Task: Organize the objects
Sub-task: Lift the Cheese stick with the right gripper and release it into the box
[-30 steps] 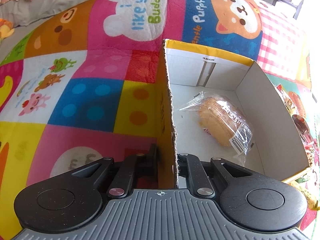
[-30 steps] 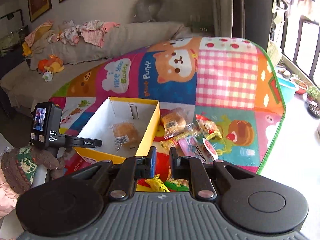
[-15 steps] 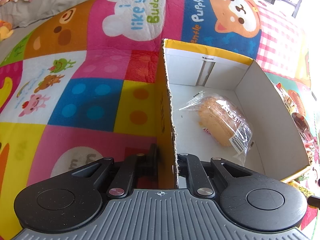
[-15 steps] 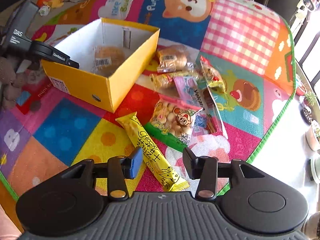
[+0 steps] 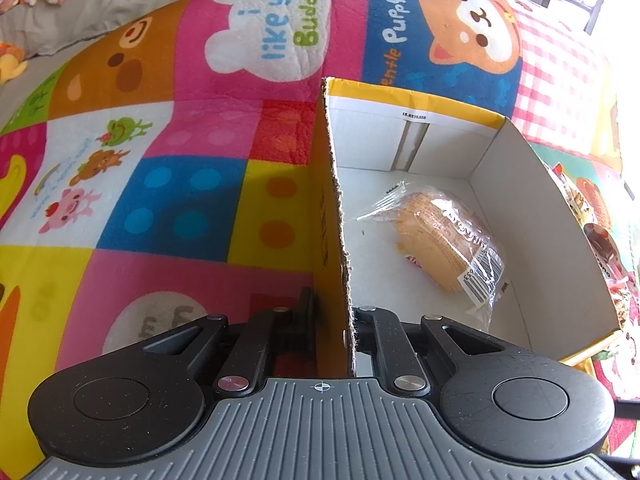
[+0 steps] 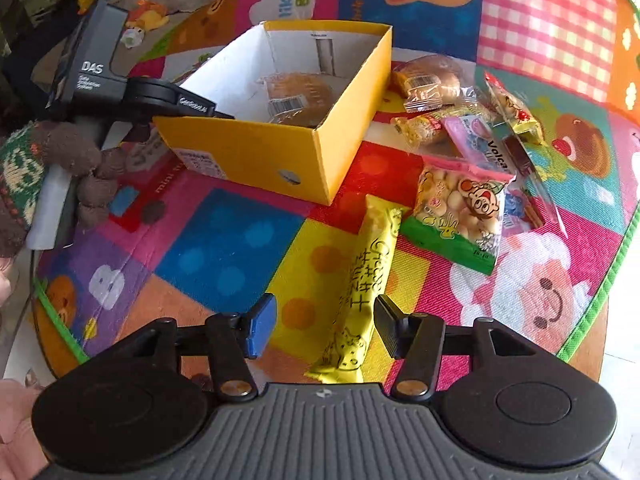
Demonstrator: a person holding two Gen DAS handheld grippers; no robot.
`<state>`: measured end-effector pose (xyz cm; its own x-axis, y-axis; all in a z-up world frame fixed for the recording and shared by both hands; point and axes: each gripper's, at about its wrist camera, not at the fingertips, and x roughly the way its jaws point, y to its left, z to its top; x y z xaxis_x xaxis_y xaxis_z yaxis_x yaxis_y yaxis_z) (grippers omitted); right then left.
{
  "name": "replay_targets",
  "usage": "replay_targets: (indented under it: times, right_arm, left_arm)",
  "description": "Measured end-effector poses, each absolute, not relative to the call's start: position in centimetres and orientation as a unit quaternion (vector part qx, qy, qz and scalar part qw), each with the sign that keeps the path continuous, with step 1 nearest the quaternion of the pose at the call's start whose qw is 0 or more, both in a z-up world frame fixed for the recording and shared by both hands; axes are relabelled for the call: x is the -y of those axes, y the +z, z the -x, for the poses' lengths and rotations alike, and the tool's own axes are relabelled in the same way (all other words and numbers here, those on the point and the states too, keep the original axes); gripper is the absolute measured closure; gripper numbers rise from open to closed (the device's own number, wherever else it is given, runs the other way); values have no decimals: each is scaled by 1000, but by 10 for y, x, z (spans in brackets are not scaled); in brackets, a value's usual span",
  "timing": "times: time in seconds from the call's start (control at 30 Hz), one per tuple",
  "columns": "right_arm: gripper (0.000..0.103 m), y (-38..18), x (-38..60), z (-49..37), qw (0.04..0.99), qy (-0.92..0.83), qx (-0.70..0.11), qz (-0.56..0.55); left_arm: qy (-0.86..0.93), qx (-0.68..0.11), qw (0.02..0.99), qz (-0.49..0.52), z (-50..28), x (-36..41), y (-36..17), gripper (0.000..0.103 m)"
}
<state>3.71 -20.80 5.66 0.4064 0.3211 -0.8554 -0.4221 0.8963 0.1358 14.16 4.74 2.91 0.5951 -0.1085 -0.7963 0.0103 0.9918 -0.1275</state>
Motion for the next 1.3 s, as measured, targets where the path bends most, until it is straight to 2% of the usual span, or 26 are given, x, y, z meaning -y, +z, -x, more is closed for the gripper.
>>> replay_targets:
  times: [0.1,0.17,0.27,0.33,0.53,0.77,0.93,1.1,1.3]
  right_arm:
    - [49,49,209,-54,844,196,-498,45]
    - [54,41,209,-61,843,186,-503,43]
    - [76,37,204,-60,844,177,-502,61]
    - [82,41,203,-56,840,185,-507,62]
    - [82,75,207,-32,842,210,-496,36]
    - [82,166,219,-28,878,233,-417,-33]
    - [82,210,212,-51,887,258,-374,-81]
    - [82,218,180,-94,885,268,-364,-113]
    - [78,192,131,-139,879,261,-382,-116]
  left_arm:
    - [-34,-449,891,54,-142,-48,29,91]
    - [-36,-449,891,52,-142,-48,29,91]
    - [-36,-450,891,53,-142,-49,29,91]
    - [-36,-450,891,53,-142,-50,30,91]
    - [-37,-448,892,51,-143,-50,30,91]
    - [-41,-448,891,59,-142,-52,28,91]
    - [-45,-449,890,66,-143,-54,28,90]
    - [-45,-449,889,70,-143,-55,27,90]
    - [-47,-449,889,73,-143,-56,27,90]
